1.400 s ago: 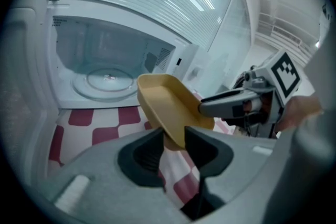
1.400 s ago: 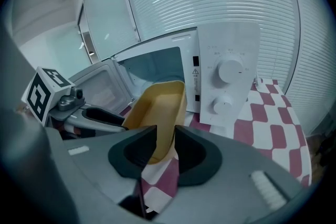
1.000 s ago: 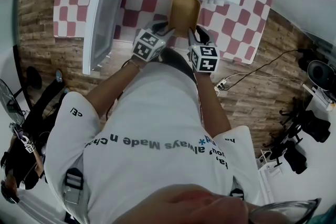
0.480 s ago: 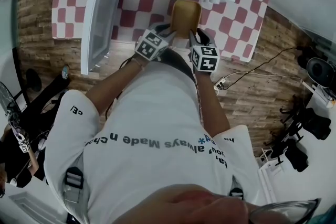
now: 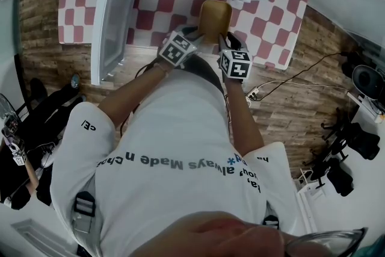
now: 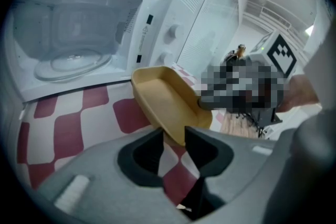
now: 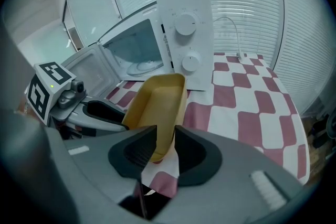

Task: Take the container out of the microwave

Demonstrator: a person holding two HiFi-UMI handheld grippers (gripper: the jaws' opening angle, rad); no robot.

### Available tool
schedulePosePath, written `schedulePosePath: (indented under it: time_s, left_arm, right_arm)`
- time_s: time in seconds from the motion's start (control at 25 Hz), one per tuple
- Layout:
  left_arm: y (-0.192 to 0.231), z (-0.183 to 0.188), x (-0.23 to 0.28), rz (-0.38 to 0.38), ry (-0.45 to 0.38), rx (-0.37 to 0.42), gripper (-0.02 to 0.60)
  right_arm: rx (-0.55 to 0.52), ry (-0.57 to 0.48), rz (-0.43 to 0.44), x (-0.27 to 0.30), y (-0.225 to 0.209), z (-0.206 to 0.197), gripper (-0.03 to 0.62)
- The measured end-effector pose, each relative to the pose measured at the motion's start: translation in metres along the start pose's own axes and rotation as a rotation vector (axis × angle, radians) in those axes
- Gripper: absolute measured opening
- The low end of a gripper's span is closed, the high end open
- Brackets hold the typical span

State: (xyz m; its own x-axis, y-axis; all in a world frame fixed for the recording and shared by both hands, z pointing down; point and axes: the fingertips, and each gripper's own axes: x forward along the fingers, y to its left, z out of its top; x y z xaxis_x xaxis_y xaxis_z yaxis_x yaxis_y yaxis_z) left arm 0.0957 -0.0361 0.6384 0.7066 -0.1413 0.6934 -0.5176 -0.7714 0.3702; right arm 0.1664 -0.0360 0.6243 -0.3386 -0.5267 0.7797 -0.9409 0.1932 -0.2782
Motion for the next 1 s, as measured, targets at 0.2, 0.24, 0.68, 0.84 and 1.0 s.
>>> schedulePosePath:
  time_s: [0.2, 0.24, 0.68, 0.84, 1.0]
  left_arm:
    - [-0.001, -0.005, 0.01, -0.009, 0.018, -0.006, 0.13]
    - [-0.001, -0.007, 0.012, -0.009, 0.021, -0.007, 0.13]
    - [0.005, -0.012, 0.023, -0.017, 0.034, -0.017, 0.13]
    - [0.003, -0.011, 0.024, -0.025, 0.025, -0.016, 0.132]
    - [0.005, -0.012, 0.025, -0.019, 0.028, -0.017, 0.132]
  right_arm:
    - [0.012, 0.015, -0.002, 0.008, -0.007, -0.006, 0.109]
    - [0.014, 0.019, -0.001, 0.009, -0.008, -0.007, 0.109]
    - [0.024, 0.045, -0.001, 0.02, -0.016, -0.015, 0.109]
    - [0.035, 0.052, -0.003, 0.022, -0.02, -0.019, 0.109]
    - [0.049, 0.061, -0.003, 0.023, -0.022, -0.022, 0.11]
